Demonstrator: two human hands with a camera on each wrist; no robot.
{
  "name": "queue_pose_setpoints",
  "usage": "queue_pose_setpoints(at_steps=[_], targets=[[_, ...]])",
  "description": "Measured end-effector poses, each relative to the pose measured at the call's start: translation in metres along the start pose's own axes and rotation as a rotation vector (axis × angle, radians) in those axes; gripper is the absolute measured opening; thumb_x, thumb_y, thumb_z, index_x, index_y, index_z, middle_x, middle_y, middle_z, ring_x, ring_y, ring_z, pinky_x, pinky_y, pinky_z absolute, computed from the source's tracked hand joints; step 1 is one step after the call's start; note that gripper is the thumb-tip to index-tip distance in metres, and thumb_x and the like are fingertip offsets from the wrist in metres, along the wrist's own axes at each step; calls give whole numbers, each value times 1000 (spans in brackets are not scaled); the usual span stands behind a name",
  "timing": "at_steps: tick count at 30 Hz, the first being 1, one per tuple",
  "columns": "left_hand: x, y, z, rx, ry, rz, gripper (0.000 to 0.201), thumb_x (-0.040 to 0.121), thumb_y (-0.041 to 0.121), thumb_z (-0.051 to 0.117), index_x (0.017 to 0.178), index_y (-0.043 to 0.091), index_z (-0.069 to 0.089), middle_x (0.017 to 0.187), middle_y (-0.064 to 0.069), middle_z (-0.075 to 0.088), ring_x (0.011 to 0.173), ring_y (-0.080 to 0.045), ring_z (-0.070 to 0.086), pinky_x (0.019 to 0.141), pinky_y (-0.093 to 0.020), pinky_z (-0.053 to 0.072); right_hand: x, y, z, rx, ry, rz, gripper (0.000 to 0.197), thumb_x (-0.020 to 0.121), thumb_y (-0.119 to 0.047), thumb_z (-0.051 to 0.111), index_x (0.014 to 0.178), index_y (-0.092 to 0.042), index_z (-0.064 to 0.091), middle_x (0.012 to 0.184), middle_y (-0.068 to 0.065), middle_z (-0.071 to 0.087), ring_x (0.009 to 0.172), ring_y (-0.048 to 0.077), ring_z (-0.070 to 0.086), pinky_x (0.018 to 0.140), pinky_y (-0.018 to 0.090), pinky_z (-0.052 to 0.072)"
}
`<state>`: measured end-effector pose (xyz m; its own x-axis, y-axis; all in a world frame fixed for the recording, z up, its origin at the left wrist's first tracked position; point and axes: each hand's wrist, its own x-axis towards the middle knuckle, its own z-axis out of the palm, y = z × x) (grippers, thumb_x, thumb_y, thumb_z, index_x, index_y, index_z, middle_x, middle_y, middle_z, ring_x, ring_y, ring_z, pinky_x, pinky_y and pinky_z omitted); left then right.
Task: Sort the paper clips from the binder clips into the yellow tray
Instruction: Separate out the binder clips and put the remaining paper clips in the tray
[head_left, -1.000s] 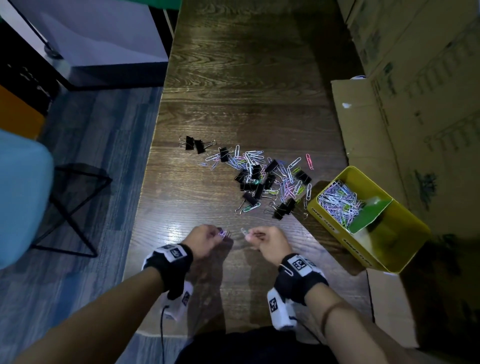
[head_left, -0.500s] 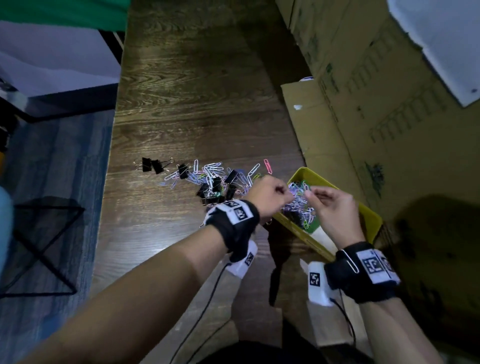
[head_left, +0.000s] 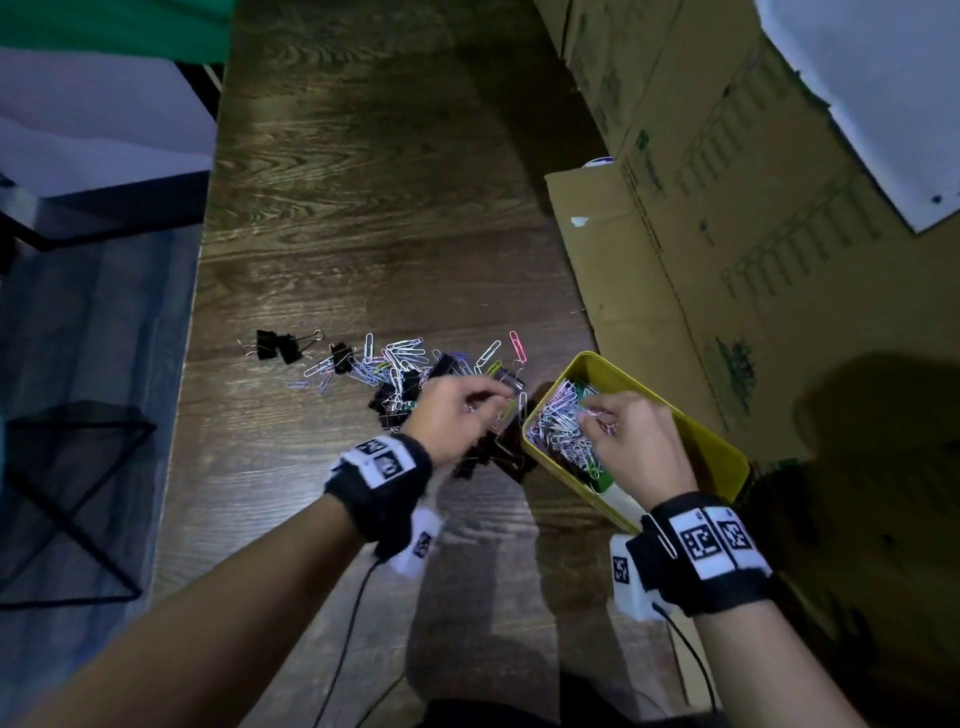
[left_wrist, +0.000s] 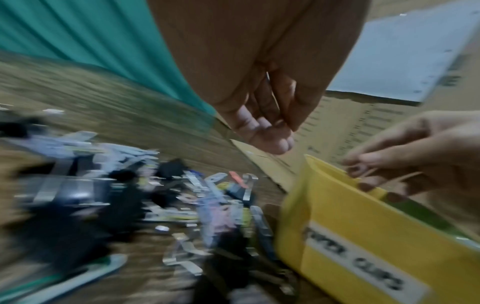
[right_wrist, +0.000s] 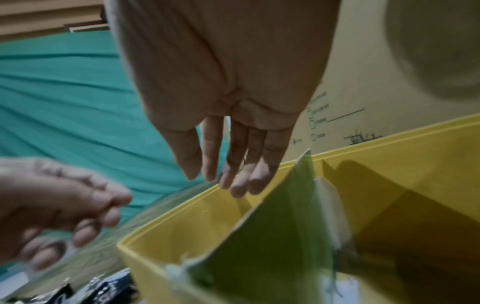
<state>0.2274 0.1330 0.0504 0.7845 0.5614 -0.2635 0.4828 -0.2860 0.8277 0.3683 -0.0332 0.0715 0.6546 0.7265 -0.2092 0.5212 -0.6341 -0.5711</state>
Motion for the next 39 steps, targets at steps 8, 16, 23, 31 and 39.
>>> queue_pose_setpoints(at_steps=[8, 16, 23, 31, 39], targets=[[-19, -92, -91, 387, 192, -147, 30, 82, 20, 68, 111, 21, 63, 104, -6, 63, 74, -13, 58, 76, -36, 55, 5, -64, 37, 107, -182, -301, 23, 92, -22, 59, 112, -18, 69, 105, -3, 63, 88, 8, 58, 87, 23, 47], [-4, -108, -67, 660, -129, -149, 73, 70, 55, 70, 134, 34, 40, 144, -6, 28, 122, -26, 46, 96, -39, 43, 49, -109, 99, -205, -389, -231, 46, 89, -19, 58, 134, -20, 46, 131, 4, 40, 105, 26, 59, 88, 36, 49], [-5, -122, -59, 429, -38, -81, 32, 76, 30, 73, 106, 24, 63, 130, -3, 41, 92, -24, 58, 85, -35, 49, 66, -109, 129, -328, -433, -155, 39, 87, -17, 60, 125, -16, 53, 127, 12, 42, 106, 36, 58, 89, 41, 49], [-22, -143, -66, 189, 82, 19, 21, 74, 14, 76, 92, 12, 65, 116, 1, 43, 71, -11, 57, 67, -13, 49, 62, -104, 133, -185, -344, -84, 24, 85, -20, 65, 109, -15, 66, 120, 10, 51, 104, 31, 58, 92, 36, 48], [-80, -184, -79, 221, 192, 47, 26, 73, 12, 73, 88, 27, 58, 109, 10, 45, 74, -7, 58, 64, -13, 53, 27, -115, 110, -26, -176, -125, 20, 78, -26, 70, 96, -16, 69, 106, 5, 57, 86, 22, 62, 84, 31, 52]])
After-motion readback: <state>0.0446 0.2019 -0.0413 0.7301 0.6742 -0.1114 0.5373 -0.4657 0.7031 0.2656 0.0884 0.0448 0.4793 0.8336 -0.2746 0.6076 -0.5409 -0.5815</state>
